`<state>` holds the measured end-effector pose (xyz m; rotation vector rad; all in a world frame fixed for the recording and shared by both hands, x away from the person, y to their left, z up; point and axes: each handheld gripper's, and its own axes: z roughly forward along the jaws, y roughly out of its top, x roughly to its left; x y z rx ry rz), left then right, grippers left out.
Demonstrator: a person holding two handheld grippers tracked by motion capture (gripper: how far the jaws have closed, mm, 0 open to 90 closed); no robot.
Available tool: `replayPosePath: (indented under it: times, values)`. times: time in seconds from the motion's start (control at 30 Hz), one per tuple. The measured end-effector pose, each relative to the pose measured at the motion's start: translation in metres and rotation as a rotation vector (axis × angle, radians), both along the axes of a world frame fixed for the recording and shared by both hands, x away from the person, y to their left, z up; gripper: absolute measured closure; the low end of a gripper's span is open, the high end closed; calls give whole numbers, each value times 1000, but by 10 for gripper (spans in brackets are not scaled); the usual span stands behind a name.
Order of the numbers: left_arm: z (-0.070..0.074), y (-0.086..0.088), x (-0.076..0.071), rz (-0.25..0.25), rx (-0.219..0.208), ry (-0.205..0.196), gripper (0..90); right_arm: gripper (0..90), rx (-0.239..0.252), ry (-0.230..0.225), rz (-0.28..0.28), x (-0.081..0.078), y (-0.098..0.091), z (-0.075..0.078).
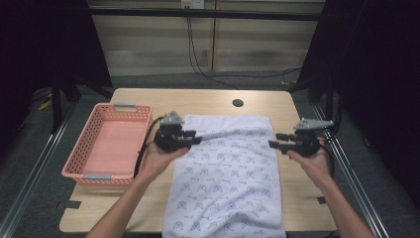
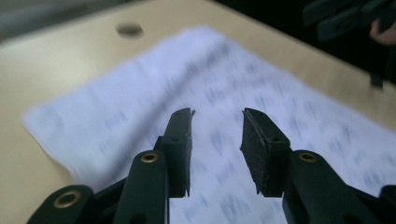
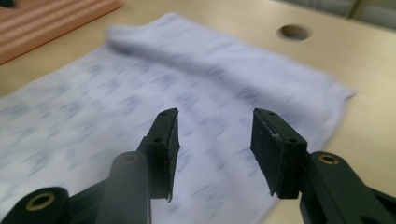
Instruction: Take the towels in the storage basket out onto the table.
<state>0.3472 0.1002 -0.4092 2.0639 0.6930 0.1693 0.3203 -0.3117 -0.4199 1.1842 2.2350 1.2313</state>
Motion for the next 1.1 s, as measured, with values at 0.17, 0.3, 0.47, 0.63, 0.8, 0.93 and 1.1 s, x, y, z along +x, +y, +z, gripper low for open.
replayPosePath:
  times: [0.17,0.3,0.47,0.63,0.8,0.93,1.1]
  values:
    - [-52,9,-51,-66,36,106,658,523,-17,86,128,-68,15,-21]
    - [-74,11,-66,-100,143,153,636,487,-80,193,172,-90,21,-55]
    - [-85,22,-74,-84,166,133,629,483,-134,224,192,-93,27,-72]
    - [-83,26,-96,-109,197,105,688,799,-171,203,172,-96,20,-71]
    - [-83,33,-114,-140,166,162,735,871,-140,240,227,-105,10,-71]
    - [-82,38,-125,-169,156,209,758,878,-157,263,279,-114,8,-69]
    - [-80,37,-126,-196,136,235,625,733,-133,233,273,-115,8,-68]
